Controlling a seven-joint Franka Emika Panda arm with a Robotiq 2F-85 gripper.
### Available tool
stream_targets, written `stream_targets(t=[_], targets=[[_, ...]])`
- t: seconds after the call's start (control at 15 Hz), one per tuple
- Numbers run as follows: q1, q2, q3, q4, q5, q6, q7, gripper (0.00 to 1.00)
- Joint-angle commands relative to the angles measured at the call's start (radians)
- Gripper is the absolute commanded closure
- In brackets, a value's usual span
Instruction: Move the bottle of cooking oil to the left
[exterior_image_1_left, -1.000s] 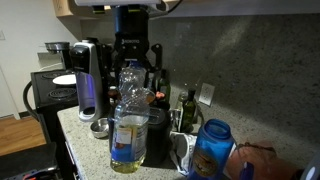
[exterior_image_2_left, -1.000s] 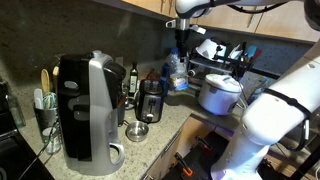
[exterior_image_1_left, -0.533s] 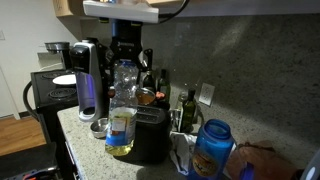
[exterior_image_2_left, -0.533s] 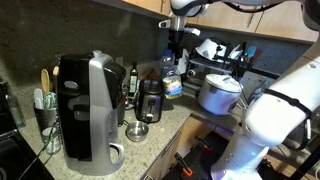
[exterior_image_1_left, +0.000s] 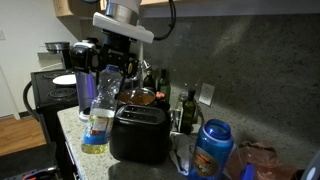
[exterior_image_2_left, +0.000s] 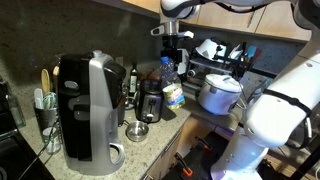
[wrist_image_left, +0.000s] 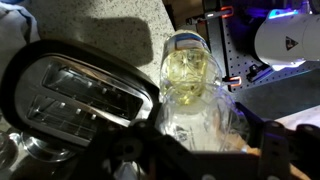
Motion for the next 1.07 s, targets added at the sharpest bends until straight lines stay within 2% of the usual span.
stream_targets(t=[0.0,1.0], targets=[[0.006,0.036,0.023,0.057,0.028,-0.064,-0.061,0.54],[0.024,0.105,0.080,0.006,0.186,0.056,-0.375,0.54]])
